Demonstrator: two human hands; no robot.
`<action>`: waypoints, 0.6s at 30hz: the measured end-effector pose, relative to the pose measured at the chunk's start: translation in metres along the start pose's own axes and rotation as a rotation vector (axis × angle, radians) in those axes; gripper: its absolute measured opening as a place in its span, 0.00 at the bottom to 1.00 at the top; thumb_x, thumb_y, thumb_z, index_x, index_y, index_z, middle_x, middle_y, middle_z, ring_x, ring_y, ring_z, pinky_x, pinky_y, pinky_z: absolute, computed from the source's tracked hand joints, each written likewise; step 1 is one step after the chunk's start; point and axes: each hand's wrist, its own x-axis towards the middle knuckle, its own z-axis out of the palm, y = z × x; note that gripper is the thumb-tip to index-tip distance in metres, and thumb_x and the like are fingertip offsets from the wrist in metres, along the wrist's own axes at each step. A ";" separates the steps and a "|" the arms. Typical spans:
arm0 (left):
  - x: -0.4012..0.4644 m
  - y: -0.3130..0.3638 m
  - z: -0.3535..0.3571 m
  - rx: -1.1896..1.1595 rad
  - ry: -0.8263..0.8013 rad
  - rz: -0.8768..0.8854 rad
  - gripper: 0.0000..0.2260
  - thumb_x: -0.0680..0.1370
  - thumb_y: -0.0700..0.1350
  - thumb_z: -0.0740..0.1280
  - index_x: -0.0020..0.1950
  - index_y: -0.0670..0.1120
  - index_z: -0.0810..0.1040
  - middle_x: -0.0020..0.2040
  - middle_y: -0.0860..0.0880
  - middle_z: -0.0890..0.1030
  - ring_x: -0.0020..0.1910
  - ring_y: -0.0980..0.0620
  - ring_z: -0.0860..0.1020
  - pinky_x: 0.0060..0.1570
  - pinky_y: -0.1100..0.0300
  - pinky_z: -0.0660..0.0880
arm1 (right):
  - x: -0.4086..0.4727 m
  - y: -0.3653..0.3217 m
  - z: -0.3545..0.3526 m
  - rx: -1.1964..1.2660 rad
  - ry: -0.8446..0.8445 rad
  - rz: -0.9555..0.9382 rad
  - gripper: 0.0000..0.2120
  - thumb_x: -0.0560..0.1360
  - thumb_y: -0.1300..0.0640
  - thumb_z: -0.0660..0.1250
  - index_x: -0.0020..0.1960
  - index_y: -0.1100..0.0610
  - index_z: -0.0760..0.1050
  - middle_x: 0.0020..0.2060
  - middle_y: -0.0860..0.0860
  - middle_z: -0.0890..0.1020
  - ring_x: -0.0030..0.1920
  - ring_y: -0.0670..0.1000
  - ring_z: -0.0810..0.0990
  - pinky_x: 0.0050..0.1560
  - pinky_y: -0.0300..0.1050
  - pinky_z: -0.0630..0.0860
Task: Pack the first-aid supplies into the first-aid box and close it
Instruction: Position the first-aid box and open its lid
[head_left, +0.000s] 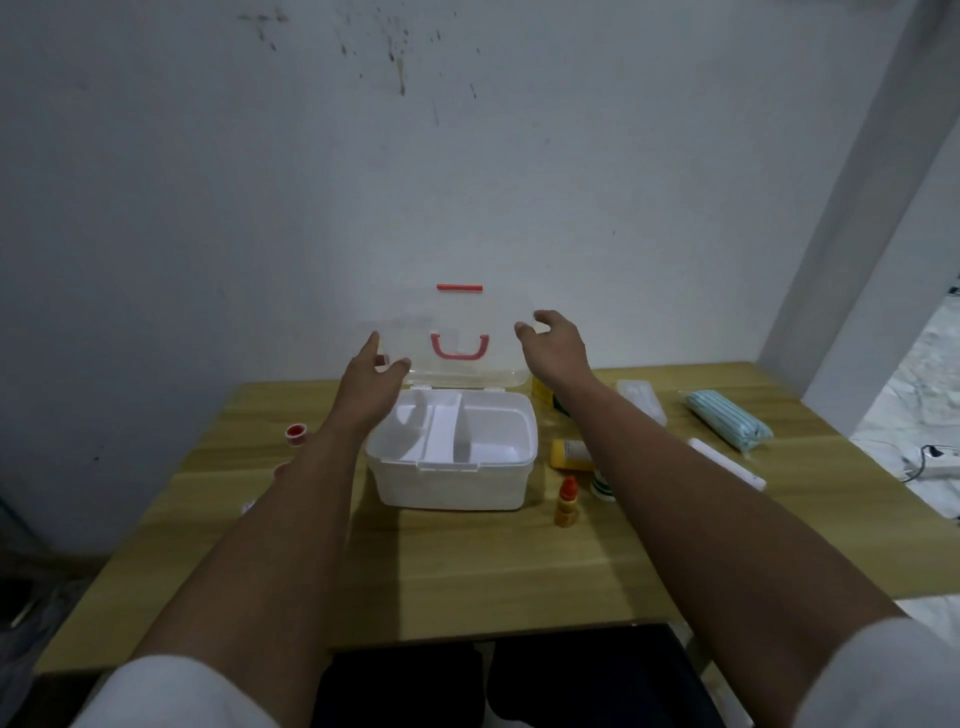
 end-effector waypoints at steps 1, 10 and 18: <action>-0.002 -0.001 0.001 -0.005 -0.019 -0.009 0.33 0.82 0.51 0.66 0.83 0.52 0.54 0.78 0.44 0.67 0.73 0.42 0.69 0.67 0.47 0.68 | -0.003 0.002 0.001 0.031 -0.025 0.017 0.28 0.82 0.50 0.66 0.79 0.57 0.65 0.74 0.57 0.72 0.73 0.58 0.72 0.71 0.51 0.69; -0.012 -0.005 0.000 0.075 -0.150 -0.096 0.35 0.81 0.52 0.68 0.83 0.53 0.53 0.81 0.43 0.61 0.78 0.42 0.63 0.70 0.47 0.65 | -0.024 0.033 0.015 0.141 -0.152 0.168 0.34 0.80 0.49 0.68 0.81 0.54 0.59 0.75 0.59 0.69 0.73 0.60 0.71 0.71 0.56 0.71; -0.036 -0.023 -0.004 -0.041 -0.021 -0.103 0.22 0.83 0.44 0.62 0.78 0.51 0.68 0.76 0.47 0.70 0.69 0.45 0.72 0.59 0.54 0.70 | 0.000 0.020 -0.010 -0.210 -0.145 0.017 0.21 0.78 0.53 0.71 0.68 0.60 0.79 0.66 0.57 0.81 0.65 0.57 0.79 0.64 0.48 0.75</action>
